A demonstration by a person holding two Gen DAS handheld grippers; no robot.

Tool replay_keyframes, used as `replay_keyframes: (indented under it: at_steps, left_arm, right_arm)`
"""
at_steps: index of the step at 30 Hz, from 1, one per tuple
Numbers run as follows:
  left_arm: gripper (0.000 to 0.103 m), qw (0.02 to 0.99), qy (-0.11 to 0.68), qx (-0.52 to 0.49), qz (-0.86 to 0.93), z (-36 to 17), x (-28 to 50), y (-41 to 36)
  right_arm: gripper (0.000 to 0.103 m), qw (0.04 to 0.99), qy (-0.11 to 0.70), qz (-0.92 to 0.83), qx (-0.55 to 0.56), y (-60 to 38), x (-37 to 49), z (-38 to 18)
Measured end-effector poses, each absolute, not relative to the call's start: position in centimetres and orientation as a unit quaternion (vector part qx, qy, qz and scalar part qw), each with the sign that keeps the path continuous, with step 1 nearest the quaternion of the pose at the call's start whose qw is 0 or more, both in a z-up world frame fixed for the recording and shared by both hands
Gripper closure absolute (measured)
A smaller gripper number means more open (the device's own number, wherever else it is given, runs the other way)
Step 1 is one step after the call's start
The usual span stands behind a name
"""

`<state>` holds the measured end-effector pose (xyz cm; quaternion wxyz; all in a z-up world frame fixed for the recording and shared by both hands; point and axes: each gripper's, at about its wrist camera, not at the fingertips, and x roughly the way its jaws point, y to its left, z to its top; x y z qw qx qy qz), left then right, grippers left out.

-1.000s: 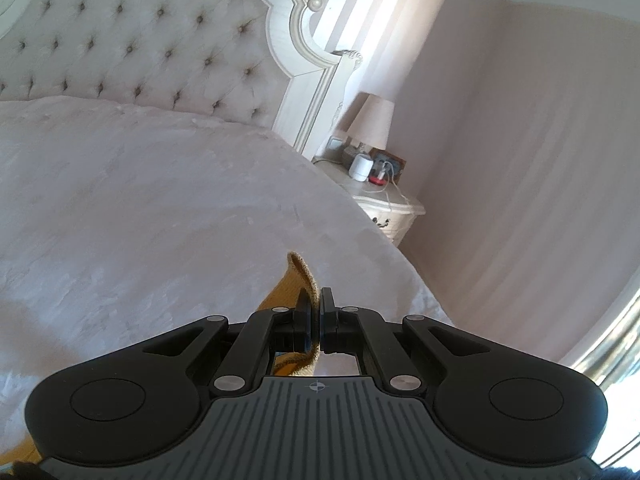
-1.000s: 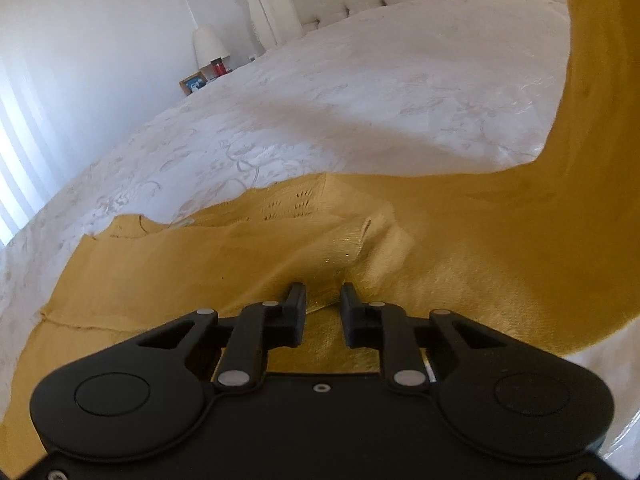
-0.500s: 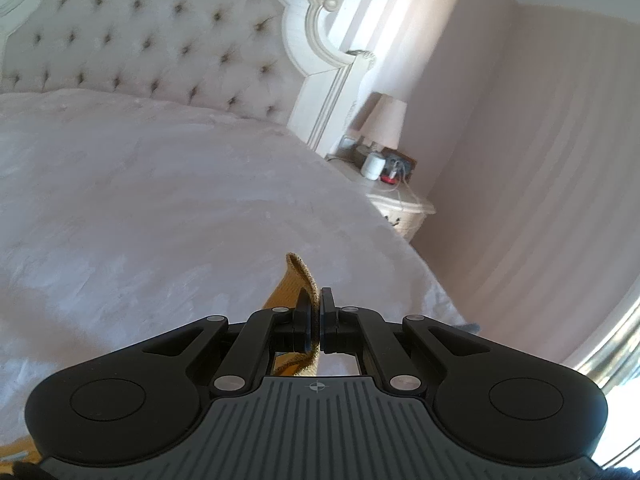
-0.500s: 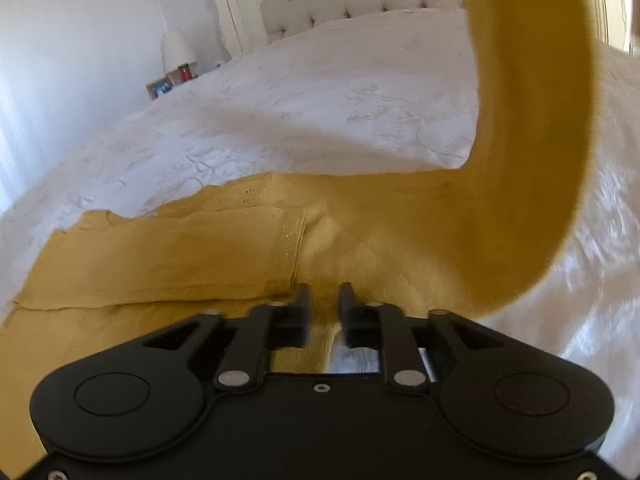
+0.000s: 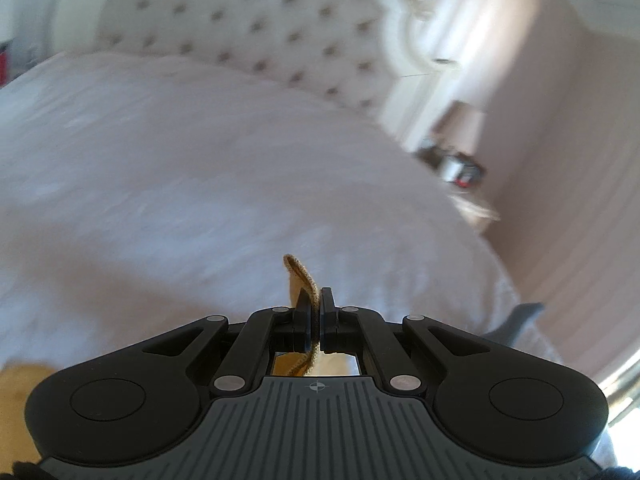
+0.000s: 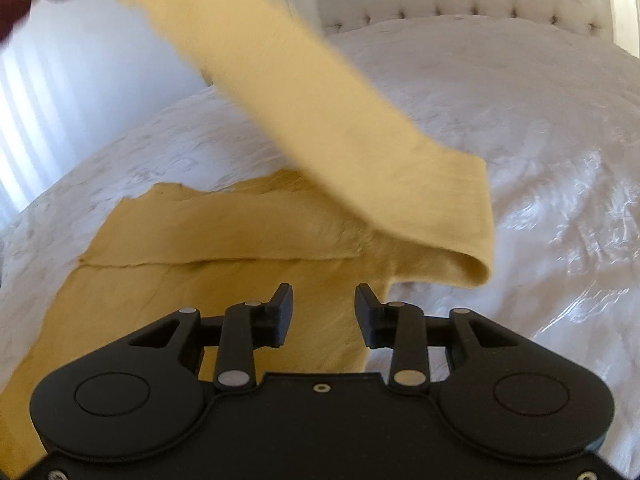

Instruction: Fold small clothes

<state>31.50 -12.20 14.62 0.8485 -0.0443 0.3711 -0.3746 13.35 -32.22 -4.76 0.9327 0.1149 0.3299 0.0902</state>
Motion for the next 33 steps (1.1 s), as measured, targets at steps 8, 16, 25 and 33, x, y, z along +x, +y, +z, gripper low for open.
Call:
replay_keyframes:
  at_steps: [8,16,25,33]
  left_arm:
    - [0.100,0.860,0.452,0.001,-0.238,2.5,34.7,-5.1]
    - [0.100,0.857,0.469,-0.030,-0.212,-2.1,33.6,-2.0]
    - [0.097,0.883,0.389,-0.061,-0.254,3.9,32.6,2.1]
    - [0.093,0.875,0.453,-0.120,-0.121,-3.9,35.3,8.3]
  right_arm:
    - [0.057,0.926,0.359,0.084,0.081,-31.0,14.5,-7.6]
    - [0.057,0.928,0.357,0.091,0.062,-30.9,14.6,-8.3]
    - [0.056,0.926,0.362,0.088,0.062,-30.7,14.7,-8.1]
    - [0.056,0.926,0.361,0.088,0.060,-30.8,14.7,-8.3]
